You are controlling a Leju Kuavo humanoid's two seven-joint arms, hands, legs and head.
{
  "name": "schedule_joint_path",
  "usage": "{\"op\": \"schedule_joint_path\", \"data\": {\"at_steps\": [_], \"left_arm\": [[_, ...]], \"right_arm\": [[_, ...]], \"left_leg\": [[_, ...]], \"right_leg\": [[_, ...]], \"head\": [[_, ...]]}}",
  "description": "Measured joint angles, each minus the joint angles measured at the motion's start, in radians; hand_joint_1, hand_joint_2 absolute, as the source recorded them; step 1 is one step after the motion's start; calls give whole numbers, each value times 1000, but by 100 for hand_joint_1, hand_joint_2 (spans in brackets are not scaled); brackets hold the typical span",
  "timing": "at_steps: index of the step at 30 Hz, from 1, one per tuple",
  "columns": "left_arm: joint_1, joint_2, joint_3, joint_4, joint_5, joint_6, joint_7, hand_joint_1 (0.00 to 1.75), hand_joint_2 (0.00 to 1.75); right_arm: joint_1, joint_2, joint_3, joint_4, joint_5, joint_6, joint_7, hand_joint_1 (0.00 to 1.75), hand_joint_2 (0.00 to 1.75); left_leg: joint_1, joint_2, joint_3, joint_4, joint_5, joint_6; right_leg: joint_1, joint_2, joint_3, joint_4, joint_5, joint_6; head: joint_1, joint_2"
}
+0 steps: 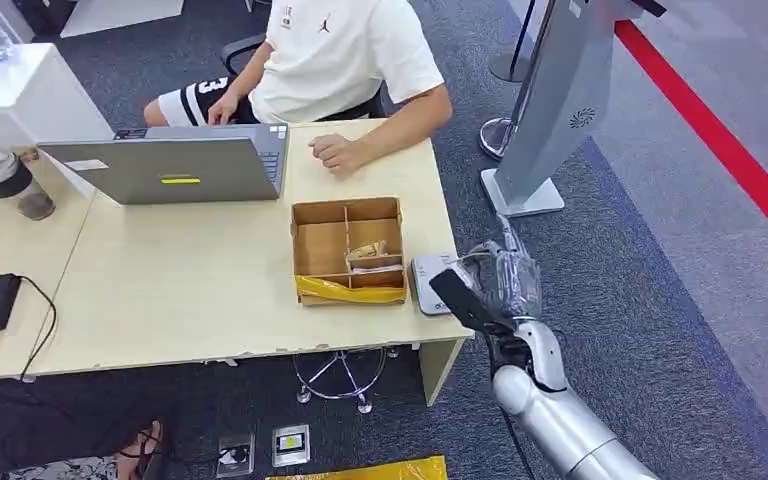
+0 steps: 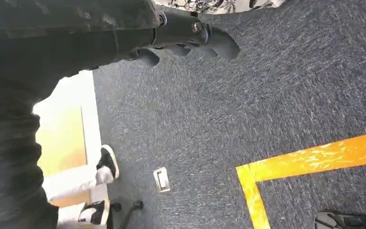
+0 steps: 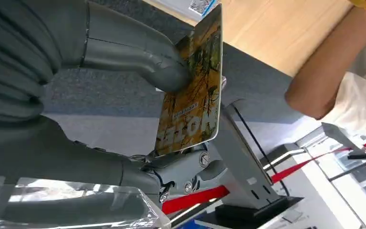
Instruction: Pass the card to the sensor for recognition and then transmit it.
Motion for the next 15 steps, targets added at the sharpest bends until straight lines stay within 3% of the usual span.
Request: {"op": "schedule_joint_path", "data": {"at_steps": [8, 15], "left_arm": [[0, -3, 2, 0, 13, 14, 26, 0, 175], [-1, -13, 2, 0, 21, 30, 38, 0, 175]], "right_arm": [[5, 4, -7, 39, -30, 3, -30, 175, 175], [5, 56, -4, 132, -53, 2, -97, 175, 175]], "left_leg": [[0, 0, 0, 0, 0, 0], [0, 0, 0, 0, 0, 0]], "right_leg": [[0, 0, 0, 0, 0, 0], [0, 0, 0, 0, 0, 0]], "head": [[0, 0], [0, 0]]}}
